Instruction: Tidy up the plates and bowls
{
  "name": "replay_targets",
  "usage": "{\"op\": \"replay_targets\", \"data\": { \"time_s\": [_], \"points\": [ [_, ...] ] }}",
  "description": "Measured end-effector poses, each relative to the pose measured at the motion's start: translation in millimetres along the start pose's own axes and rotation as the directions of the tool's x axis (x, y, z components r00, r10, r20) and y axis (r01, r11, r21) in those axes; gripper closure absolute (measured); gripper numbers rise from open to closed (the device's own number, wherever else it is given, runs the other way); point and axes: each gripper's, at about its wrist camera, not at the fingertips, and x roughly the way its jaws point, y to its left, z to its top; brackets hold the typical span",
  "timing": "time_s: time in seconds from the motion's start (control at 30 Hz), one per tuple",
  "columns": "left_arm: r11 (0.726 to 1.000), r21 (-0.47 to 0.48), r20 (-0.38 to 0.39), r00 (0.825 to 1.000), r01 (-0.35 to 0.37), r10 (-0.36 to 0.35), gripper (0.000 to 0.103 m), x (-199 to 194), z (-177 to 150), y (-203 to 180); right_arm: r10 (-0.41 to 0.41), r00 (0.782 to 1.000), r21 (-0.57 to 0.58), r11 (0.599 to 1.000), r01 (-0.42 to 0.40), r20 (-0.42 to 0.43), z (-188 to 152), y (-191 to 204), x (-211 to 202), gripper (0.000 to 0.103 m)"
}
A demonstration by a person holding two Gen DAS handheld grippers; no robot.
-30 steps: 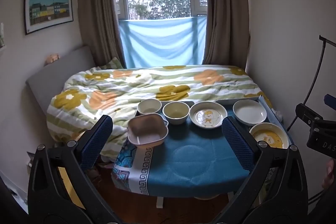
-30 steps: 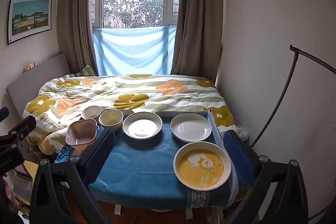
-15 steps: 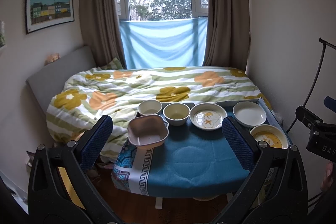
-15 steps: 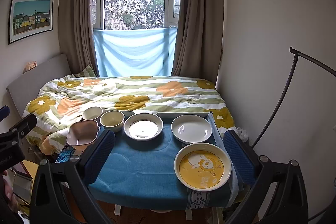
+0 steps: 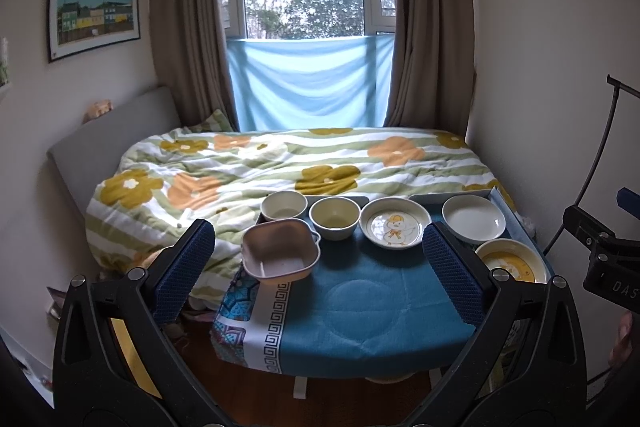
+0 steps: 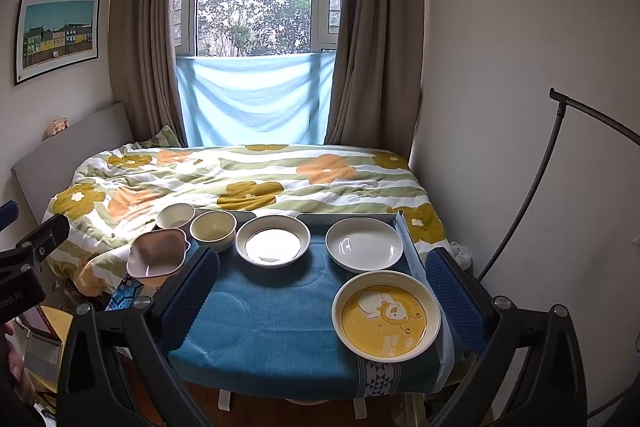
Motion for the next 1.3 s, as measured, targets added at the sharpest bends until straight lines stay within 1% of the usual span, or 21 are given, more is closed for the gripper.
{"op": "replay_targets", "data": {
  "time_s": [0.23, 1.3],
  "points": [
    [1.0, -0.003, -0.005, 1.0, -0.015, 0.015, 0.0, 2, 0, 3, 0.003, 1.0, 0.0, 1.0, -0.003, -0.002, 0, 0, 0, 0.0],
    [1.0, -0.001, -0.001, 1.0, -0.014, 0.014, 0.0, 5, 0, 10, 0.0, 1.0, -0.003, 1.0, 0.0, -0.002, 2, 2, -1, 0.0]
  ]
}}
